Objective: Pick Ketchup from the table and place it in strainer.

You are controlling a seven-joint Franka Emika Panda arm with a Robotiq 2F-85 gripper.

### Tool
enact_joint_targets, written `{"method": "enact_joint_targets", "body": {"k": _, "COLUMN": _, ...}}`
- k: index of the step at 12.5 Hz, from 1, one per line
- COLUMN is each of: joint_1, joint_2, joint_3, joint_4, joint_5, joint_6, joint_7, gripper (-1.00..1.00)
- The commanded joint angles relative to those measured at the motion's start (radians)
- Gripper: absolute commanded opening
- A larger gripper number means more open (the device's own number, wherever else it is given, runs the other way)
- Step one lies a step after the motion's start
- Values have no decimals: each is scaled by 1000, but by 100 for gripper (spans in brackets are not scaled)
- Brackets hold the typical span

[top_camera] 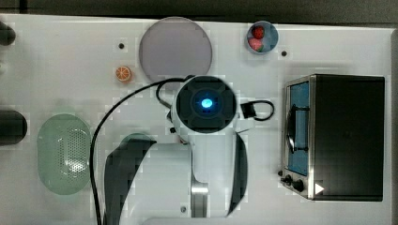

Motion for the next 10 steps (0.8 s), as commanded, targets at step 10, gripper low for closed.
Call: {"method": "enact_joint_targets", "body": {"k": 10, "joint_1": -9, "joint_2": 233, "joint_3": 37, "joint_4": -275, "joint_5": 0, "joint_6": 537, "joint_7": -643, "gripper": 100}}
